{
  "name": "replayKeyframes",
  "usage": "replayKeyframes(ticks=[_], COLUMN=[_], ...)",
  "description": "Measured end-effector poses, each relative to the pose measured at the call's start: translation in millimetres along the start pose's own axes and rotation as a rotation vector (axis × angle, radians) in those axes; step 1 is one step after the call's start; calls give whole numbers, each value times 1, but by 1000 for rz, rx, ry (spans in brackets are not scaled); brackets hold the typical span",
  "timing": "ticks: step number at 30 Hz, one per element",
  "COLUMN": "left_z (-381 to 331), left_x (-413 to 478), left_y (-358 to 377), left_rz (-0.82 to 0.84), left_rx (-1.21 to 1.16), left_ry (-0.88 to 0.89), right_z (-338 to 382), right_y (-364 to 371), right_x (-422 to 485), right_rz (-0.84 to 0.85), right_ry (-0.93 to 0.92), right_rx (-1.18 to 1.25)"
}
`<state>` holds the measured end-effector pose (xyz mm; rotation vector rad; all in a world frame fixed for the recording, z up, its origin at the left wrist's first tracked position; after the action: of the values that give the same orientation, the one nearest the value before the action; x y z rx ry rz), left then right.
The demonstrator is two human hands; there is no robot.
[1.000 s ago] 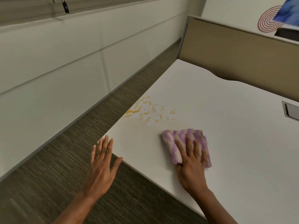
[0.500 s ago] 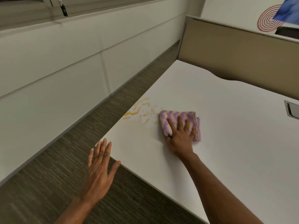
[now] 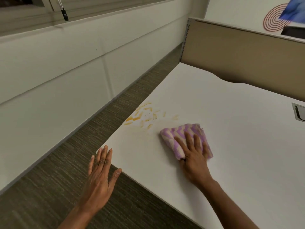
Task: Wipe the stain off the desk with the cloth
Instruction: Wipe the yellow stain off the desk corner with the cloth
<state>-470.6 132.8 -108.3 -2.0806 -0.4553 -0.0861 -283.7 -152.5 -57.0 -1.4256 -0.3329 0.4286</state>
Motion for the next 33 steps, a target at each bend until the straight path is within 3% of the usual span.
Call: replayKeyframes(ticks=[4,10,18,23,33], left_z=[0,-3,-6,-7,-11], left_x=[0,0,1,1,4], left_y=[0,-1,-2,-3,-8], left_rz=[-1,-1,-14,-14,-24], left_rx=[7,0,-10,-15,-3], left_ry=[5,-13,-6,-12,-12], right_z=[-10,16,68,64,24], right_y=[-7,-3,4,4,-1], right_x=[35,81,75,36,63], right_rz=[-3,5,-13,8,-44], right_ry=[120,122,-154,-270,53], right_rx=[-17,-15,-60,3,0])
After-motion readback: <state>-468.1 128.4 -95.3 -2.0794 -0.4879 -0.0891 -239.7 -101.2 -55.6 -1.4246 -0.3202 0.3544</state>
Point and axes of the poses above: each hand's wrist, its own x-axis towards the middle knuckle, its own y-axis out of the palm, z = x × y, the point moved 1 cm from there along x, towards the middle knuckle, and after that the axes turned 10 degrees about -x, right-handed, at the moved point
